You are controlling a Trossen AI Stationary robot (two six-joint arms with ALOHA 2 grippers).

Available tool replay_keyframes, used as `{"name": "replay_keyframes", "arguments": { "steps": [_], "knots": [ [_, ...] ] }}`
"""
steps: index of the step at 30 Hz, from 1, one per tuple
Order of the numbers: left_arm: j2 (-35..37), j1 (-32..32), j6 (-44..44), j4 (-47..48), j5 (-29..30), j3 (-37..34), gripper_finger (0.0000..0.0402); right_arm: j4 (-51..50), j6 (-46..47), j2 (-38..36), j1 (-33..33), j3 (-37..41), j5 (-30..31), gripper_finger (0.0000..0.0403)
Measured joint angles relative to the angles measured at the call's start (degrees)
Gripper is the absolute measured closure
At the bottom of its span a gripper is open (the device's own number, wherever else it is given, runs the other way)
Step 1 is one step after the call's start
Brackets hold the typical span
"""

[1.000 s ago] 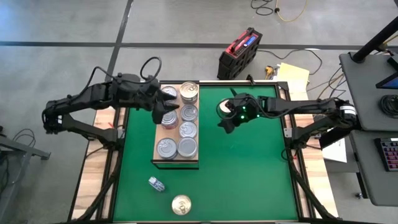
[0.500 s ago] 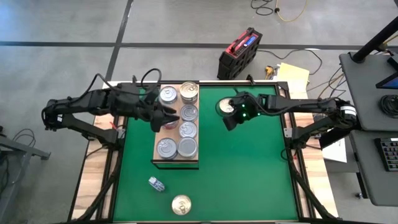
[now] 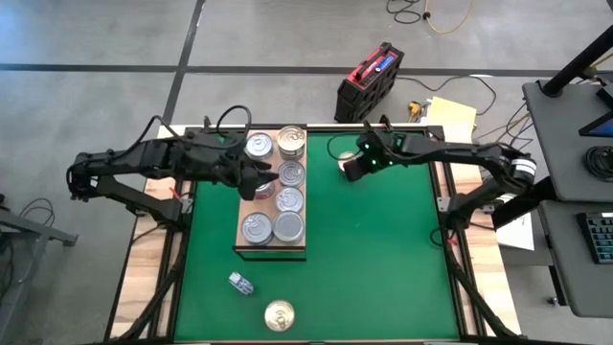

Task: Stack canned seafood by type on shelf
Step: Stack the blue and pink tuna can on top of the blue and pink tuna cans on the shelf

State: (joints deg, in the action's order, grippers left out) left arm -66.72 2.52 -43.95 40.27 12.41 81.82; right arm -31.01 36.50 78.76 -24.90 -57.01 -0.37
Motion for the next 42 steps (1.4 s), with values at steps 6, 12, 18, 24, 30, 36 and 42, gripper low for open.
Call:
{"name": "replay_keyframes", "arguments": {
  "steps": [6, 12, 18, 24, 30, 36, 42],
  "knots": [
    [-0.02, -0.08, 4.50, -0.54, 4.81, 0.00, 0.0169, 1.43, -1.49, 5.34, -5.12, 0.02, -3.61, 0.0390],
    [-0.04, -0.34, 12.40, -4.12, 8.70, 0.00, 0.0169, 7.03, -1.77, 8.89, -6.85, 0.00, -5.83, 0.0390],
    [0.02, -0.95, 17.48, -4.86, 9.74, 0.00, 0.0169, 8.80, -2.04, 11.49, -6.76, 0.00, -4.39, 0.0390],
    [0.02, -2.18, 22.44, -4.87, 9.78, 0.00, 0.0169, 7.54, -0.61, 12.10, -6.42, 0.00, -4.12, 0.0390],
    [0.02, -4.75, 27.10, -5.01, 9.72, 0.00, 0.0169, 2.35, -0.07, 12.01, -6.05, -0.12, -4.13, 0.0390],
    [-0.07, -5.55, 32.02, -5.23, 9.60, 1.06, 0.0169, -4.05, 2.36, 10.66, -2.74, -0.13, -4.64, 0.0390],
    [-0.13, -6.01, 38.73, -5.33, 9.55, 3.65, 0.0169, -7.58, 8.20, 9.29, 2.48, 0.04, -8.06, 0.0390]
  ]
}}
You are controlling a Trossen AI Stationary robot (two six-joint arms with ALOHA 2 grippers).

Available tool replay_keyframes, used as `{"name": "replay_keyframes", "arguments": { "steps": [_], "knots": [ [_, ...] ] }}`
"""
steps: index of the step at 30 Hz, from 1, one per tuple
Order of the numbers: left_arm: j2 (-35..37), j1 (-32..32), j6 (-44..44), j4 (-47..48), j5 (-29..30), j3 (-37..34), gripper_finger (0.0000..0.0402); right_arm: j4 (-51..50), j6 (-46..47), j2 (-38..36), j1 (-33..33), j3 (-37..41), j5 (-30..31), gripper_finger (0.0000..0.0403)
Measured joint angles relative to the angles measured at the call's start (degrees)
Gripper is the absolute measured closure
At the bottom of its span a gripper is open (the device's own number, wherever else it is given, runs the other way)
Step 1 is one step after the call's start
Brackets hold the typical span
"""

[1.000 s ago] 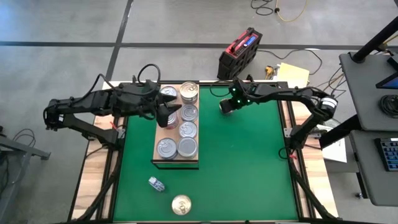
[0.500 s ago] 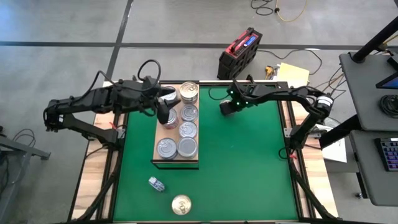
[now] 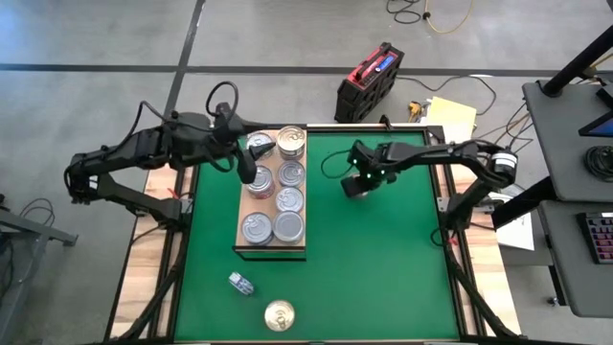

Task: Stack canned seafood by type on shelf
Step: Stack the blue and pink tuna can on top of the blue and pink tuna cans on the shelf

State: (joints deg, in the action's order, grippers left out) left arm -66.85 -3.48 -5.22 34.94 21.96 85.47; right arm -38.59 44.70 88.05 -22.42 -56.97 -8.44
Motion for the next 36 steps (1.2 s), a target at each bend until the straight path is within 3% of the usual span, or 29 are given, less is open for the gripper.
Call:
{"name": "replay_keyframes", "arguments": {
  "steps": [4, 10, 16, 25, 36],
  "knots": [
    [0.00, -0.61, 2.73, -0.10, -1.15, 1.52, 0.0169, -0.46, 4.14, -0.78, 4.30, 0.09, -0.46, 0.0390],
    [-0.57, -3.89, 3.88, -0.40, -17.07, 1.77, 0.0169, -0.13, 9.91, -4.25, 7.74, -0.59, 4.78, 0.0390],
    [-3.72, -9.66, 3.89, -1.42, -26.38, 1.77, 0.0169, -0.41, 11.50, -9.32, 7.79, -1.42, 7.97, 0.0390],
    [-7.27, -11.28, 4.55, -2.58, -27.41, 1.77, 0.0169, -9.29, 13.54, -12.29, 7.79, 1.20, 9.98, 0.0390],
    [-7.41, -12.20, 4.65, -5.97, -26.93, 2.52, 0.0169, 1.04, 12.30, -11.01, 7.79, 10.06, 10.85, 0.0390]
  ]
}}
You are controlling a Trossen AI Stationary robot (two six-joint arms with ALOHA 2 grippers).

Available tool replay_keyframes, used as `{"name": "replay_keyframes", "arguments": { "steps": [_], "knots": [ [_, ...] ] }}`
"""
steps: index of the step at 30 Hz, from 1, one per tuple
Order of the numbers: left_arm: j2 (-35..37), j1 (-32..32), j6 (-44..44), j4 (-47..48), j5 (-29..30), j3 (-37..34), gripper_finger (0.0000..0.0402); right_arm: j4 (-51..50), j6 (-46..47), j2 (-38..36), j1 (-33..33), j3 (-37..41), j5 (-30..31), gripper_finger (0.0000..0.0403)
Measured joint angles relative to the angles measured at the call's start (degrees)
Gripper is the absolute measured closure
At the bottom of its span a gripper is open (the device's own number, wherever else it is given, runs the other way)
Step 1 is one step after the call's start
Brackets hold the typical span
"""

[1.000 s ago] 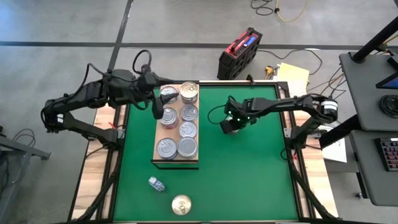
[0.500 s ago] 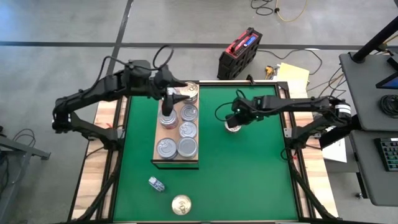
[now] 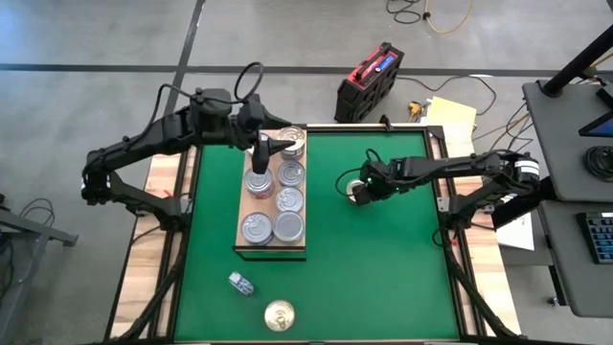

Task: Stack canned seafood by type on shelf
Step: Stack the blue and pink tuna can on top of the blue and pink tuna cans on the shelf

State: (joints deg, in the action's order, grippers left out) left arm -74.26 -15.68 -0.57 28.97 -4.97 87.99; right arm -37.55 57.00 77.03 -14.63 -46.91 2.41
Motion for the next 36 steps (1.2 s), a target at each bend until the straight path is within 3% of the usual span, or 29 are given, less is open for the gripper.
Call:
{"name": "replay_keyframes", "arguments": {
  "steps": [18, 36],
  "knots": [
    [0.02, 0.11, -6.58, -0.37, 2.95, 0.37, 0.0169, 0.58, -5.16, -0.66, 0.30, 2.75, 1.05, 0.0391],
    [0.02, 0.09, -7.10, -0.80, 2.93, 0.39, 0.0169, -2.18, -4.67, -0.87, 1.59, 3.79, 0.18, 0.0391]
  ]
}}
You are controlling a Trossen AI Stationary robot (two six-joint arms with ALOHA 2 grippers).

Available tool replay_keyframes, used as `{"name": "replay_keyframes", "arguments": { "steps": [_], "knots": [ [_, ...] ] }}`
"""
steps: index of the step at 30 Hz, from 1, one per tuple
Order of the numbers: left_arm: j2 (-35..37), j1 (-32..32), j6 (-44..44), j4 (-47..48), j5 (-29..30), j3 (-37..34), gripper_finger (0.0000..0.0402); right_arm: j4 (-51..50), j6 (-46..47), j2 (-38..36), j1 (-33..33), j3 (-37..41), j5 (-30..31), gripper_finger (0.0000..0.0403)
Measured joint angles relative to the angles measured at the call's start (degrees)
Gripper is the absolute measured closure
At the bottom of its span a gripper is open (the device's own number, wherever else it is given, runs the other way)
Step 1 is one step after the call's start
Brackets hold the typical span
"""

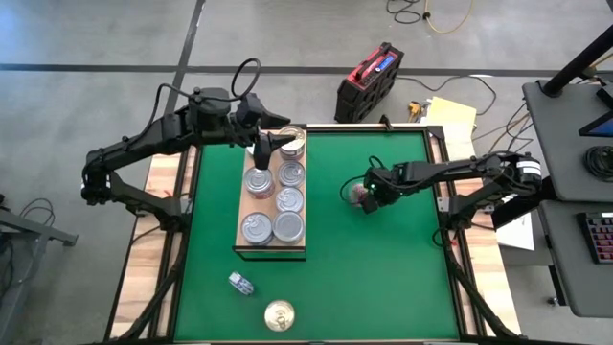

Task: Stack canned seafood by type on shelf
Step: Stack the blue and pink tuna can on top of the blue and pink tuna cans on the shelf

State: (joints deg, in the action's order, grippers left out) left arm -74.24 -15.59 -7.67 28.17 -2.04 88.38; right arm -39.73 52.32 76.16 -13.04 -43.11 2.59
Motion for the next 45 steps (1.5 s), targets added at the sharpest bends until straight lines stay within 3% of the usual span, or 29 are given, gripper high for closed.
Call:
{"name": "replay_keyframes", "arguments": {
  "steps": [8, 17, 24, 45],
  "knots": [
    [0.00, -0.07, 1.10, -0.33, 0.04, 0.00, 0.0169, 0.39, 1.20, -2.27, 0.44, -0.18, 0.44, 0.0391],
    [0.02, -0.07, 2.13, -0.35, 0.00, 0.00, 0.0169, 14.59, 0.65, -1.07, -0.98, -0.32, 0.94, 0.0391],
    [0.02, -0.06, 2.44, -0.33, -0.04, 0.00, 0.0169, 14.38, 2.12, 1.53, -0.69, -0.22, 0.23, 0.0391],
    [0.09, -0.04, 2.98, -0.29, -0.46, 0.00, 0.0169, 8.70, 6.29, -1.26, 1.99, 1.27, 1.50, 0.0391]
  ]
}}
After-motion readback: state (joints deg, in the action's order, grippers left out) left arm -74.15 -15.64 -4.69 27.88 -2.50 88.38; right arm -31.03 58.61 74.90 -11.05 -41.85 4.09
